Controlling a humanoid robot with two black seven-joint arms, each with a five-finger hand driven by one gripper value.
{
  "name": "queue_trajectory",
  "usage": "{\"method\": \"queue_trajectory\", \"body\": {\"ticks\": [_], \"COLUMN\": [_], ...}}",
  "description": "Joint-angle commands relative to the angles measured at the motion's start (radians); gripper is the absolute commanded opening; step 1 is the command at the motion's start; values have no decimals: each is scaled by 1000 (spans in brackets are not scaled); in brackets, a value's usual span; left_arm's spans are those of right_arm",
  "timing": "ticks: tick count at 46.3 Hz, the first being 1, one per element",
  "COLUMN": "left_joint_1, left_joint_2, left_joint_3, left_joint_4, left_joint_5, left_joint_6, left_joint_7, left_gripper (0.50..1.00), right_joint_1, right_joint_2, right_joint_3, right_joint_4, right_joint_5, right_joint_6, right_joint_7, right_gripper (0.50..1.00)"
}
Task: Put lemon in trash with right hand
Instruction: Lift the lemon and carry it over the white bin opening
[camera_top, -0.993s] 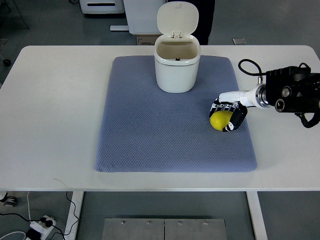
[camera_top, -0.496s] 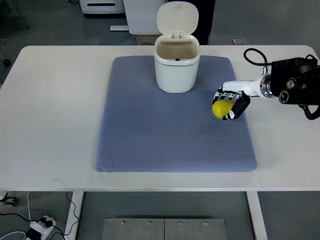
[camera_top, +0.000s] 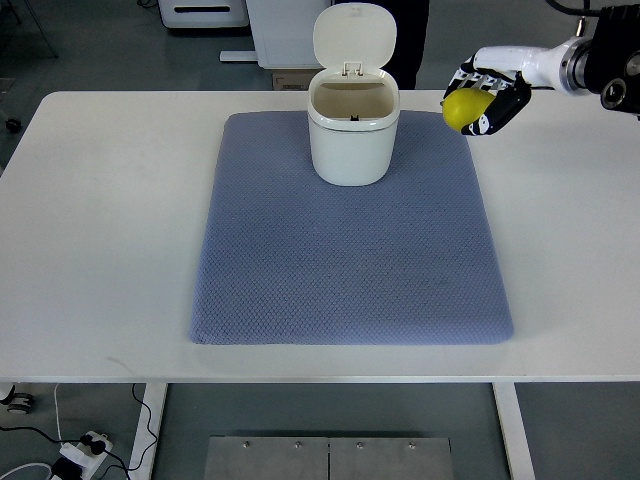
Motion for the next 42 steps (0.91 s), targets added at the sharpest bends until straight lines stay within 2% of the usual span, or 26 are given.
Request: {"method": "queue_trajectory", "body": {"ticks": [1,17,28,42], "left_joint_1": [0,0,0,0], "left_joint_2": [0,0,0,0], "left_joint_3": [0,0,0,0], "left_joint_4": [-1,-1,-1,1], "left_joint_5": [0,0,0,0], "left_joint_6": [0,0,0,0], "left_joint_7": [0,0,0,0], "left_gripper": [1000,1000,1000,1000], "right_joint_1": [5,4,-50,-99], "right_joint_2": [7,108,185,251], "right_joint_3": [16,71,105,168], "right_joint_4": [-18,-116,-199,-281], "right_joint_5": [28,124,149,150], "right_joint_6": [-2,-6,-37,-42], "right_joint_7": [-4,-14,-16,-17], "right_gripper": [500,500,500,500]}}
